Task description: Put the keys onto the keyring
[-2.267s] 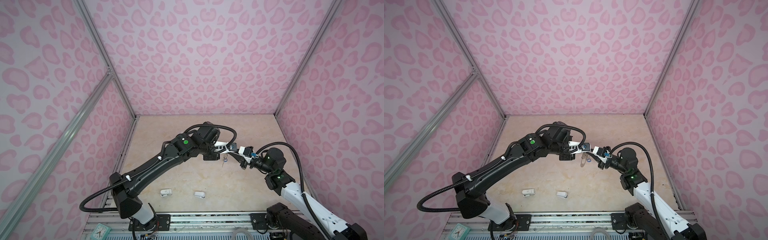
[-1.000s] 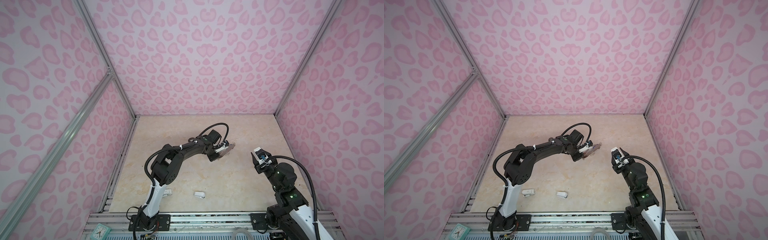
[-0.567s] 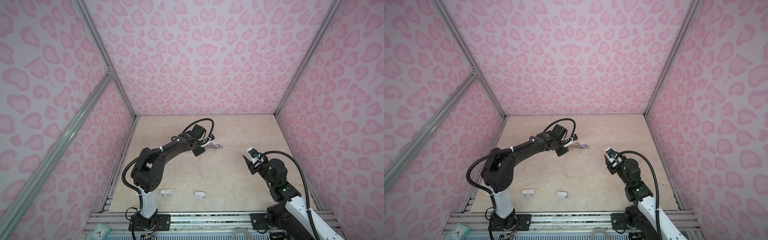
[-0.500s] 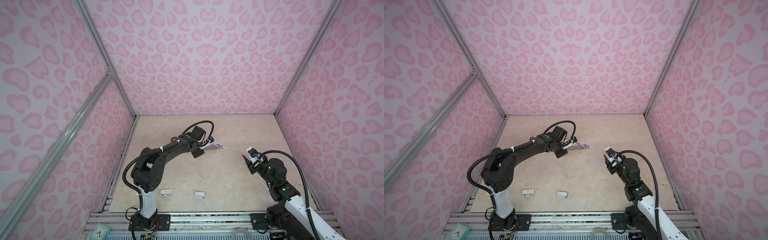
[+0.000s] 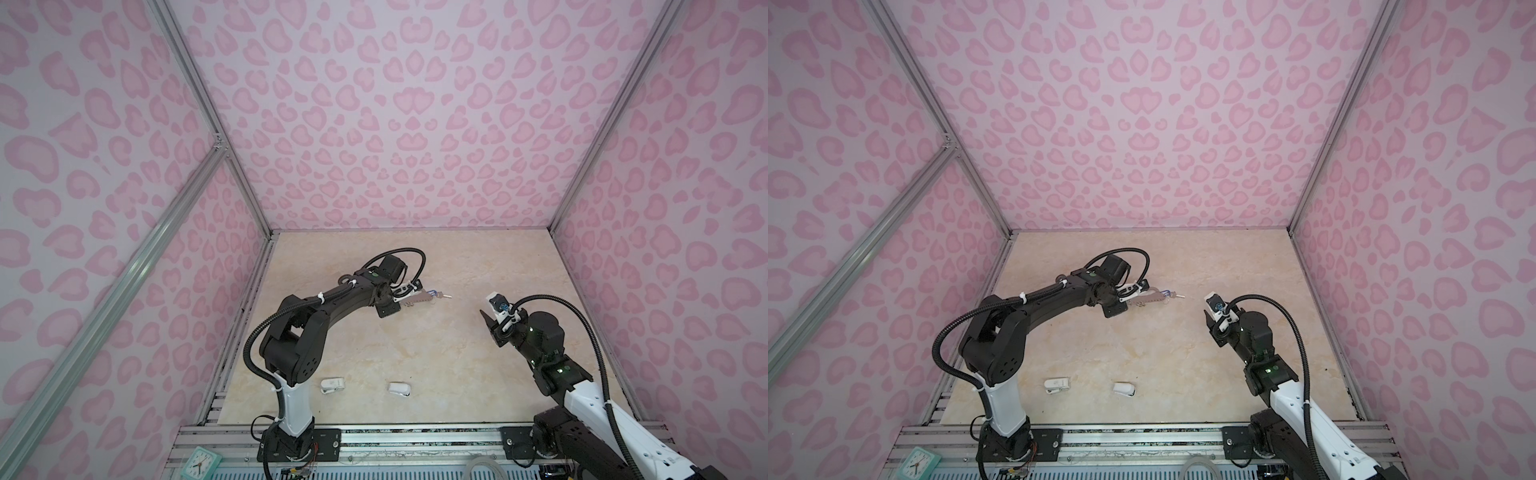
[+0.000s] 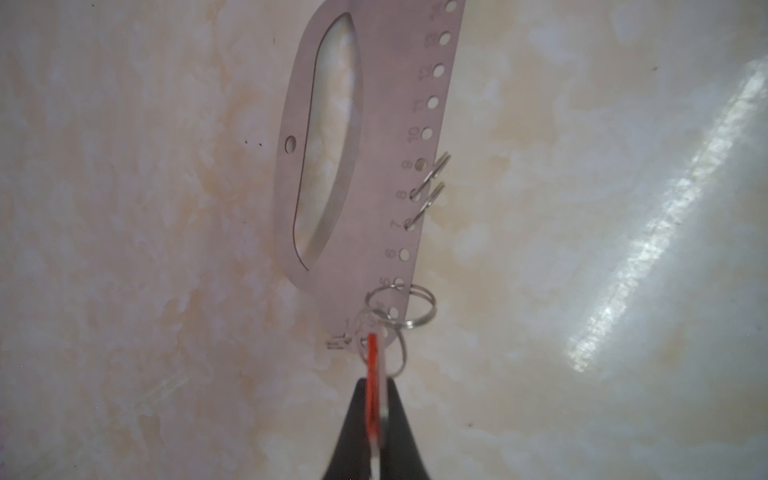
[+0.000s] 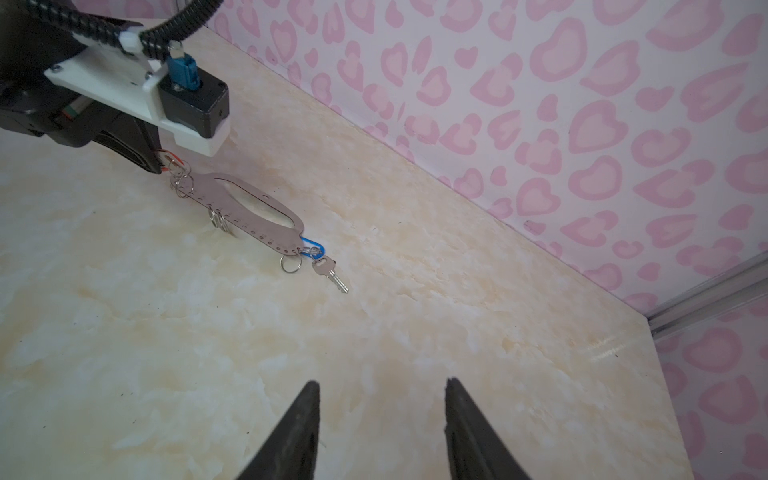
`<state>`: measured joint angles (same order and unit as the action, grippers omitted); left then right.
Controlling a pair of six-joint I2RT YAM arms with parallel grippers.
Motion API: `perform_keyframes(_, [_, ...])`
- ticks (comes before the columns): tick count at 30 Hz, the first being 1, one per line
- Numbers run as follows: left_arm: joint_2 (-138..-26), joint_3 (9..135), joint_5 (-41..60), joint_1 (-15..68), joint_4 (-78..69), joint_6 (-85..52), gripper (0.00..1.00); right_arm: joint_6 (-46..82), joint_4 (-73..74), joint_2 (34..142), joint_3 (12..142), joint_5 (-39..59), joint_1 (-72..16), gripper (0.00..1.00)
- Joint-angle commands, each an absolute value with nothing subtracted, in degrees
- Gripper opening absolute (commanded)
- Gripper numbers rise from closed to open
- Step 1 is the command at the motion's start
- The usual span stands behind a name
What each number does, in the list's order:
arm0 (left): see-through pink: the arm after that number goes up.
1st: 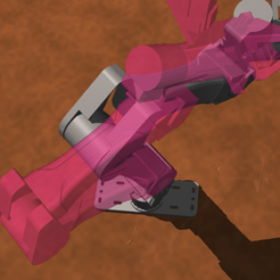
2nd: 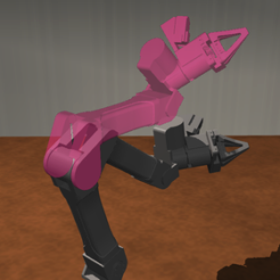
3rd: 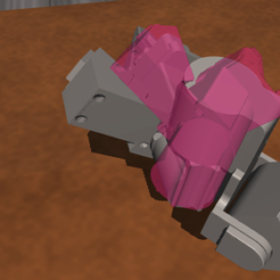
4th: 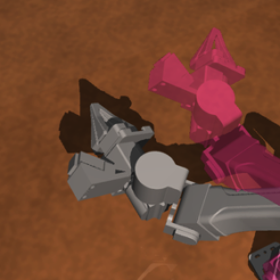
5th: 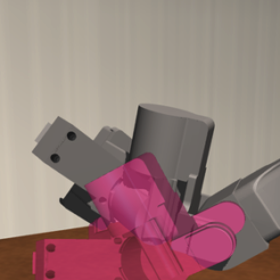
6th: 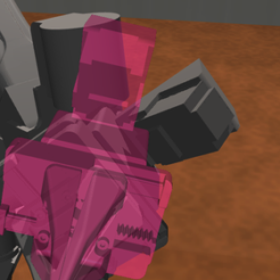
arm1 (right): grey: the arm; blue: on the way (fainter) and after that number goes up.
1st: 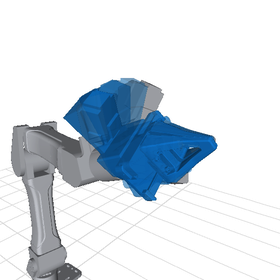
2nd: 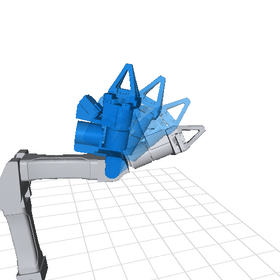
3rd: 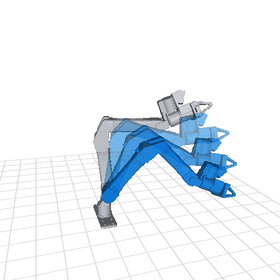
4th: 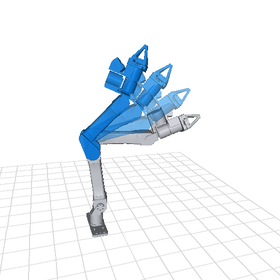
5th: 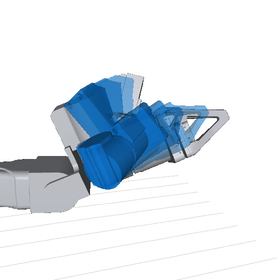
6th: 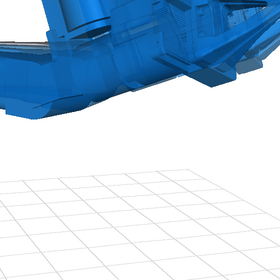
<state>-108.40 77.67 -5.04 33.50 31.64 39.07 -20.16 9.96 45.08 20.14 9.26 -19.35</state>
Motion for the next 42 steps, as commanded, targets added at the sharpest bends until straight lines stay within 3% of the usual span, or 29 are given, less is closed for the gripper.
perform_keyframes(1, [-108.0, 77.4, -5.4, 33.5, 33.0, 39.4, 0.08, -19.6, 11.7, 45.4, 20.2, 9.5, -19.4, 0.49])
perform_keyframes(14, [-107.9, 73.0, -2.5, 36.6, 34.1, 30.6, 0.17, -18.7, 10.5, 42.6, 18.9, 9.3, -19.8, 0.49])
perform_keyframes(23, [-101.2, 69.3, 0.0, 35.4, 34.5, 24.5, 0.21, -17.3, 10.2, 41.5, 18.9, 8.3, -19.6, 0.51])
perform_keyframes(33, [-94.2, 63.5, 9.6, 25.4, 22.4, 14.7, 0.28, -12.2, 15.4, 49.4, 21.8, 8.0, -17.6, 0.52])
perform_keyframes(42, [-79.4, 42.3, 16.7, 8.4, -8.8, 3.6, 0.3, -3.4, 28.1, 56.8, 19.1, 6.8, -8.5, 0.55])
